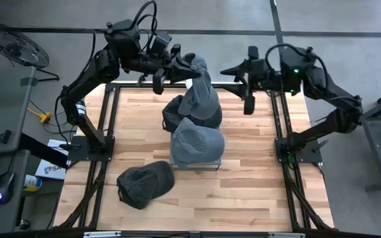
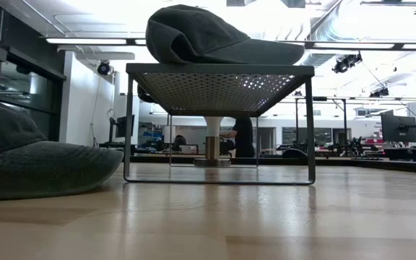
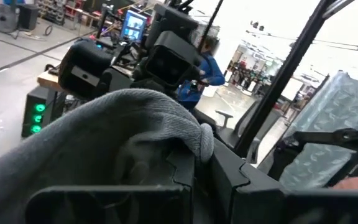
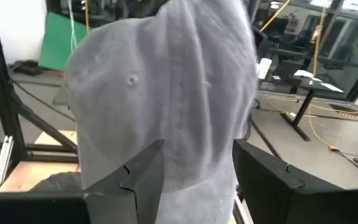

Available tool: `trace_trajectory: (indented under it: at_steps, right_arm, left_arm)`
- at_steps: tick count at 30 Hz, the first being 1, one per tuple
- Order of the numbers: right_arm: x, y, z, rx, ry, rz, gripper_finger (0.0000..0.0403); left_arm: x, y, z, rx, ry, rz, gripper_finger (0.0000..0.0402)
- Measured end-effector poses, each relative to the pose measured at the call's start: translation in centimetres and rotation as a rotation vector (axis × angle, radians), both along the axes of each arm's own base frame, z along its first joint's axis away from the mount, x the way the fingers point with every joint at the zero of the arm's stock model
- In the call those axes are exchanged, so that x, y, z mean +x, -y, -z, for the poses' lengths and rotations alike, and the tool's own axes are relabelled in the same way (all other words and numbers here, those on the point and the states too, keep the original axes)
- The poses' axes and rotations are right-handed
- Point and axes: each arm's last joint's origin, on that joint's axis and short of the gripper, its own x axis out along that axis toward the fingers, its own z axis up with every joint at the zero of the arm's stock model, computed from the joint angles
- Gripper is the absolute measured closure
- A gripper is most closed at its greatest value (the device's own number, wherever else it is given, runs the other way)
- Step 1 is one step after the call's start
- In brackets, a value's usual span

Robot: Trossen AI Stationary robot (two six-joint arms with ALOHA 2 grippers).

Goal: Pick & Place hat
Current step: Stack the gray cap on the gray cap on the shelf

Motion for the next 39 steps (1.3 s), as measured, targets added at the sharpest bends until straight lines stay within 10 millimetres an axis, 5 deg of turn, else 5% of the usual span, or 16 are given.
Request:
trace_trajectory:
  at_steps: [9, 16, 39]
  right_arm:
    - [2.7, 0.3, -0.4, -0.009, -0.025, -0.050, 0.0154]
    - [2.9, 0.5, -0.9, -0.025, 0.004, 0.008, 0.0105]
    - [5.4, 0.7, -0.7, -0.039, 0.085, -0.083, 0.0108]
  left_arm:
    - [0.0, 0.0, 0.1, 0.001, -0.011, -0.002, 0.0389]
    - [0.0, 0.0, 0.3, 0.003, -0.031, -0.002, 0.0389]
    - [0.0, 0.0, 0.3, 0.004, -0.031, 0.019, 0.0389]
